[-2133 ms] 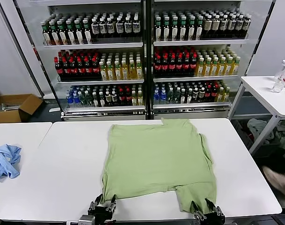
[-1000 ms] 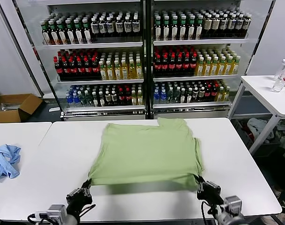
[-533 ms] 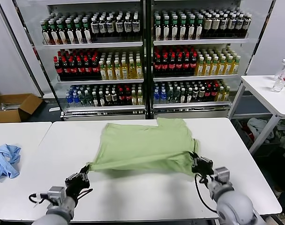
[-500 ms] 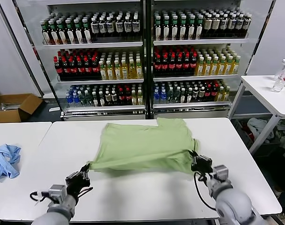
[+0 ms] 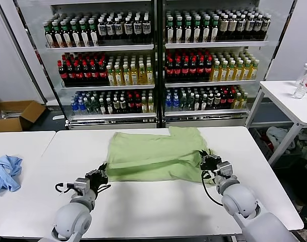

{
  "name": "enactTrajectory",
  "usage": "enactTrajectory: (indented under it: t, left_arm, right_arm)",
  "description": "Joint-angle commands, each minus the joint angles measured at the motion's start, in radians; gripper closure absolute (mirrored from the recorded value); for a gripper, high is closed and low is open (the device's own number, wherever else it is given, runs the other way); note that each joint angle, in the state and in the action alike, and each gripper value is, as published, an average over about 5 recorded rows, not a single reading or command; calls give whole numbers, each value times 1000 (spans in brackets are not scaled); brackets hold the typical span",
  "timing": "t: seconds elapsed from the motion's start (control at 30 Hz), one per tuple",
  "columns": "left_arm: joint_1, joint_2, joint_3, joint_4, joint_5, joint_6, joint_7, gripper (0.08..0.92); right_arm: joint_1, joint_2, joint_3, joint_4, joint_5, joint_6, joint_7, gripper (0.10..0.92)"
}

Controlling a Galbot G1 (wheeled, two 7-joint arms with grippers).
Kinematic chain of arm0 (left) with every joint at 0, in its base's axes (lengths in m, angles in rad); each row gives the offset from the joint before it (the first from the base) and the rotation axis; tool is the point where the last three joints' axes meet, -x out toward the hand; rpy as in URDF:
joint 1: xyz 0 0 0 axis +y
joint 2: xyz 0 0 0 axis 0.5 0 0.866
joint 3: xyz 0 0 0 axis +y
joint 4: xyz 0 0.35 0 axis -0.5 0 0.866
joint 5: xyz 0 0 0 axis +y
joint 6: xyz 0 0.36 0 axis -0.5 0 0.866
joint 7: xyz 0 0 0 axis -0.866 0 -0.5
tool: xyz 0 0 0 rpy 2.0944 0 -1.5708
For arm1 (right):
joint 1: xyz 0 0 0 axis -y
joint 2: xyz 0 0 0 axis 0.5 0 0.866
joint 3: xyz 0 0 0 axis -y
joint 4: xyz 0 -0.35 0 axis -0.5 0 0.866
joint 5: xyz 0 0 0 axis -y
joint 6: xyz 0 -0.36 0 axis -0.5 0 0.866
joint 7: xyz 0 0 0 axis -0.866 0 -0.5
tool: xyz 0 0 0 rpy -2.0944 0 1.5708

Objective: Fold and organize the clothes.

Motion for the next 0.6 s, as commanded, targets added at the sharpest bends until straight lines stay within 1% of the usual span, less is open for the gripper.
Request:
enactTrajectory:
  t: [0.03,0.07,0.13,0.17,0.27,0.47,0.6]
  left_arm:
    - [55,-16,11,-49,41,-18,-4,756]
    - [84,-20,4,-58,48,-23,-6,713]
    - [128,-26,-8,-65,58,-29,-10,661]
    - [143,-29,-13,-63,58,-31,-12,626]
    - [157,-31,-15,-36,55,-30,-16,539]
    - [71,-33,5,65,29,-1,-36,366]
    - [10,-34,19,119,-1,17,-53,254]
  right_arm:
    - [-158,-8,83,92,-31,15,-8,652]
    - [-194,-11,109,112,-31,17,-5,617]
    - [-261,-12,166,148,-30,19,-2,574]
    - [-291,-12,193,160,-27,19,-1,539]
    - [-349,-9,249,171,-11,11,4,453]
    - [-329,5,257,112,52,-56,32,274]
    - [-280,13,221,60,86,-109,42,211]
